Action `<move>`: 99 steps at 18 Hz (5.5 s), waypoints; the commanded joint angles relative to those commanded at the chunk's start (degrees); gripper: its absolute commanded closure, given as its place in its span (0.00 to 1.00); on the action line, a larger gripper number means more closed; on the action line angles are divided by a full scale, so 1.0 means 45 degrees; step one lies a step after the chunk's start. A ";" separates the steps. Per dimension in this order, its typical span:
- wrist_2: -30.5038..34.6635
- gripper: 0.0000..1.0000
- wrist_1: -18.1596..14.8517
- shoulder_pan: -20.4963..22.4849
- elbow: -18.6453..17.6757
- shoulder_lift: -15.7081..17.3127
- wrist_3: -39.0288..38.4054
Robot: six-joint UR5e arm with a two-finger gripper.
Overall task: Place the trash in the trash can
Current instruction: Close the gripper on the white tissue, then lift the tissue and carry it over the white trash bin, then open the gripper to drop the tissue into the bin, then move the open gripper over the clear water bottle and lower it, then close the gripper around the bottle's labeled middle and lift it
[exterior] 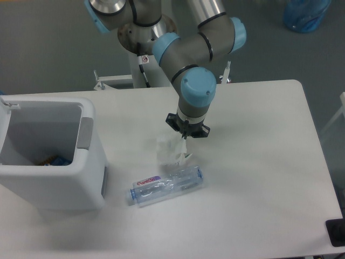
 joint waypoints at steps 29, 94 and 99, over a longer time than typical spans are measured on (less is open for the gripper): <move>-0.4221 1.00 0.0117 -0.1852 0.2208 0.4103 -0.2342; -0.0236 0.00 0.1348 -0.3924 0.3107 -0.3221 0.2226; -0.0217 0.00 0.1445 -0.4120 0.3107 -0.3670 0.2226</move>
